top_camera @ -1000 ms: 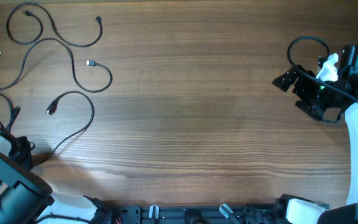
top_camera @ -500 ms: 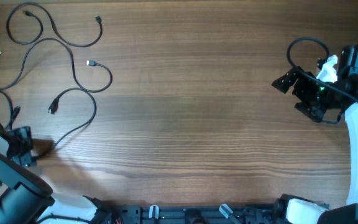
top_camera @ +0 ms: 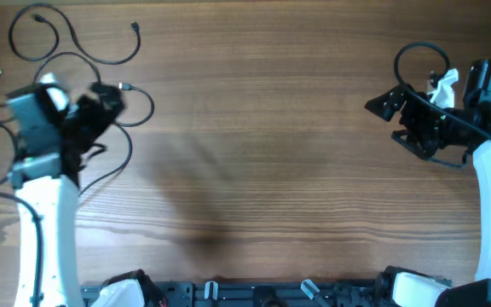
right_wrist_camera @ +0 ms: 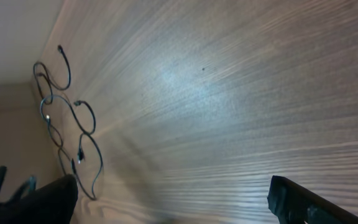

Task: Untangle cables

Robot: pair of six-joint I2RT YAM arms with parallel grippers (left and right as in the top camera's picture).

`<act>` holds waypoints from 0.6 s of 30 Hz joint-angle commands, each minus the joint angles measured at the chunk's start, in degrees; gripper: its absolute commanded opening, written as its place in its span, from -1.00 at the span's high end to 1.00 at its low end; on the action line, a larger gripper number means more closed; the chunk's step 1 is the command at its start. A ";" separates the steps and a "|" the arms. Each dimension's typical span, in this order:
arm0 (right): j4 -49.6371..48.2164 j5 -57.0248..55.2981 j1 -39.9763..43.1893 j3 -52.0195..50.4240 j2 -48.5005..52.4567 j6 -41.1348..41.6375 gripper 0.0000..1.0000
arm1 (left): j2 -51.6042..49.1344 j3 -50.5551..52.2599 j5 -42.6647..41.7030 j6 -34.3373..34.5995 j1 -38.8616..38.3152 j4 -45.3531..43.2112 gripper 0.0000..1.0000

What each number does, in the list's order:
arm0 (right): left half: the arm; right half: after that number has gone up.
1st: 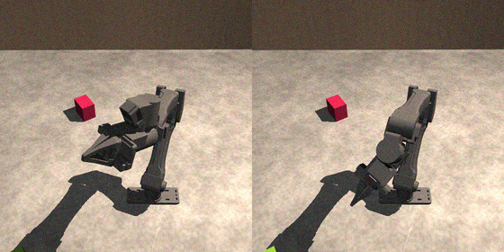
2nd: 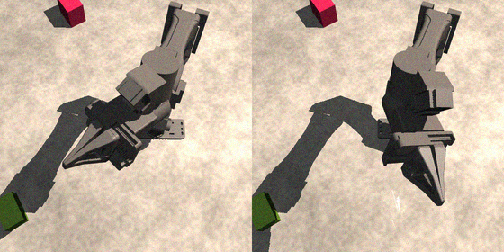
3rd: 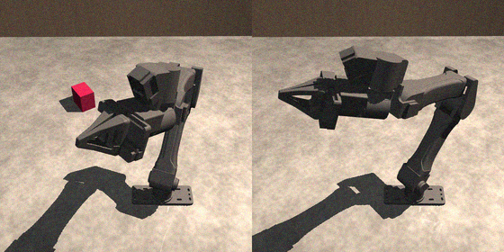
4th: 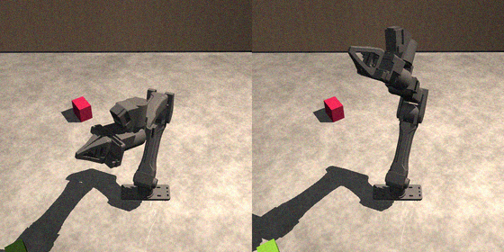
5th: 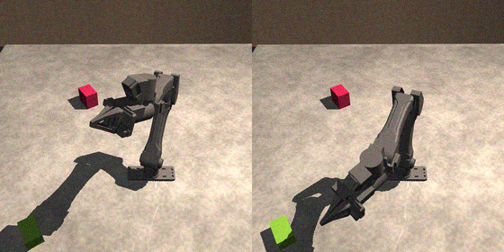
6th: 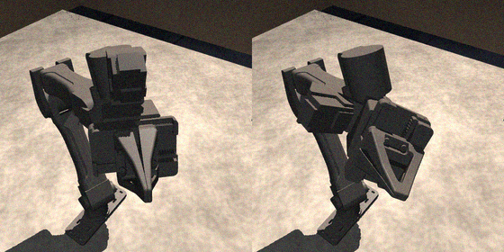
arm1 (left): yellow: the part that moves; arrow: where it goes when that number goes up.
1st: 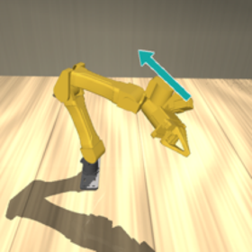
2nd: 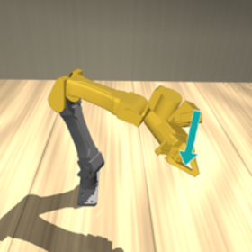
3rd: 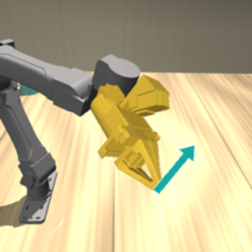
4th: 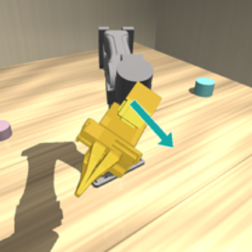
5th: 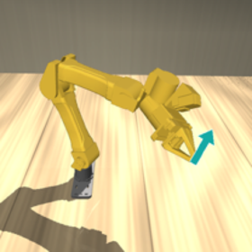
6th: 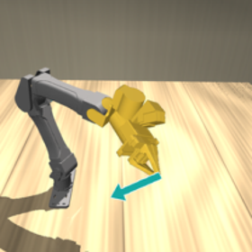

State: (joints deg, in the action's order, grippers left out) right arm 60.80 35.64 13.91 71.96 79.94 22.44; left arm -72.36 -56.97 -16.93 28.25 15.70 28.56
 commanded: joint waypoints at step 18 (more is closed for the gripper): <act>11.21 -14.97 -0.24 2.21 -40.85 -7.17 -0.99 | -0.83 -0.37 16.81 -4.04 -21.07 -0.50 -1.00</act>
State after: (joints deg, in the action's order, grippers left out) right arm 70.57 29.15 13.91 73.54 45.58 15.68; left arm -72.86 -56.97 -1.21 25.52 -5.21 28.18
